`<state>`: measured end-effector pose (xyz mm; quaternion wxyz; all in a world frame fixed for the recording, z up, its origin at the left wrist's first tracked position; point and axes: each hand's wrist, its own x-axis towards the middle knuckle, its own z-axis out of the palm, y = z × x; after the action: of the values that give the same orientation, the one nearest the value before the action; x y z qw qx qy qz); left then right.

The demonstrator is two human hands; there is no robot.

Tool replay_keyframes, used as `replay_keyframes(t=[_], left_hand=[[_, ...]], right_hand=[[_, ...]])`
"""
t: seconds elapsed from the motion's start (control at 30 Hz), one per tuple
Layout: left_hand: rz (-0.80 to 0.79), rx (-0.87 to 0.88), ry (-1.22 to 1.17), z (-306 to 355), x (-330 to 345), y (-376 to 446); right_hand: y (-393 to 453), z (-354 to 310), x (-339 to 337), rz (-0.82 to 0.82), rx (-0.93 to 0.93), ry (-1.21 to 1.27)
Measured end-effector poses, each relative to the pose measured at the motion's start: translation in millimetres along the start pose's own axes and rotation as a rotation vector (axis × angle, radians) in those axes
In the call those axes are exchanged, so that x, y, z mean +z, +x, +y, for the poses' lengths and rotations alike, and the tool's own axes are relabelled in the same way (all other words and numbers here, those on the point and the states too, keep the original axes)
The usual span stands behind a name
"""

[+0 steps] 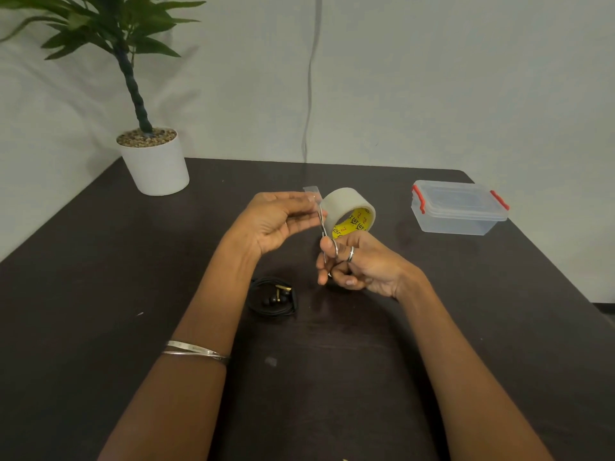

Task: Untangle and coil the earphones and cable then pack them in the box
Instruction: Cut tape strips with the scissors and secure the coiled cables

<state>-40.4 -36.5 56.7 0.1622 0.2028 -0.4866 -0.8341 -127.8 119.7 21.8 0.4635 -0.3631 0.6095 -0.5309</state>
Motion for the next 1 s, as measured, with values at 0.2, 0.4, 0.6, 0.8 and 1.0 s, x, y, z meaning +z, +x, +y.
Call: replay_keyframes(t=[0.2, 0.4, 0.6, 0.8, 1.0], left_hand=[[0.001, 0.011, -0.008, -0.9, 1.6, -1.4], [0.033, 0.017, -0.044, -0.3, 0.7, -2.3], [0.033, 0.004, -0.066, -0.4, 1.5, -2.4], [0.028, -0.022, -0.057, -0.9, 2.5, -3.2], [0.032, -0.028, -0.084, -0.5, 3.6, -4.3]], right_hand=[[0.8, -3.8, 3.6, 0.026, -0.024, 0.008], [-0.3, -6.4, 6.4, 0.087, -0.050, -0.019], [-2.3, -8.8, 7.7, 0.102, -0.036, -0.016], [-5.6, -10.7, 4.7, 0.087, 0.007, -0.005], [-5.9, -13.2, 7.7, 0.120, 0.013, -0.036]])
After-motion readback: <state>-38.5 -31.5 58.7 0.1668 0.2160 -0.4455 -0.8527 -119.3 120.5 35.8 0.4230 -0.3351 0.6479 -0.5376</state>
